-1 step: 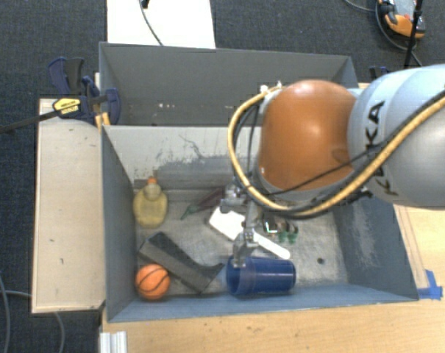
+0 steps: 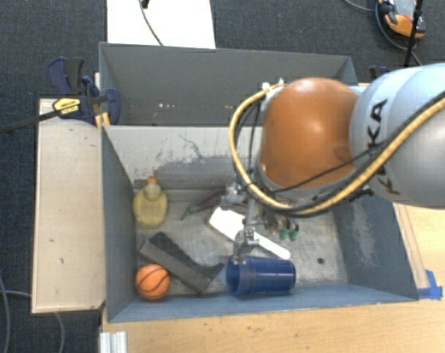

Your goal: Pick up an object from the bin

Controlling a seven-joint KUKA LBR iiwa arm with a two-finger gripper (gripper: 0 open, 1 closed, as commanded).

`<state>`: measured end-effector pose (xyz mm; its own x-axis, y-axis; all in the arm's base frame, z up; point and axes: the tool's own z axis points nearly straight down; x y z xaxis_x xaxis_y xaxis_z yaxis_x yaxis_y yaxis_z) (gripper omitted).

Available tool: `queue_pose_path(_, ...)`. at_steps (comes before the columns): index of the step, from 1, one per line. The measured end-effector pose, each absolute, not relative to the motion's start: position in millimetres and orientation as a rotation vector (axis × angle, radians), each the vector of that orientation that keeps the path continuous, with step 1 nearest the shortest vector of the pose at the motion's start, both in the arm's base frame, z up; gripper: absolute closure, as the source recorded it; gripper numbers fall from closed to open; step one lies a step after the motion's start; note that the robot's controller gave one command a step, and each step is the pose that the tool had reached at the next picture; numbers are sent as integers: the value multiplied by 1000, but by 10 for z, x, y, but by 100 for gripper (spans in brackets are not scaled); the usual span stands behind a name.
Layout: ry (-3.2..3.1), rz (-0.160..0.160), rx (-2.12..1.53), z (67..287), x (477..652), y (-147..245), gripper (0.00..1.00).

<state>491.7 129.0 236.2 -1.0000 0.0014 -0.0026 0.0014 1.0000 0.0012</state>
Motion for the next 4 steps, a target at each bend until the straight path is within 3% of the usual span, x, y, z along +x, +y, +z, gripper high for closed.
queue_pose_path(1, 3133, 5, 79, 1742, 4914, 1542, 0)
queue_pose_path(2, 3138, 6, 88, 1611, 4951, 2060, 0)
queue_pose_path(3, 3140, 2, 69, 1332, 4831, 2245, 0)
queue_pose_path(4, 3086, 24, 362, 847, 4898, 2059, 0)
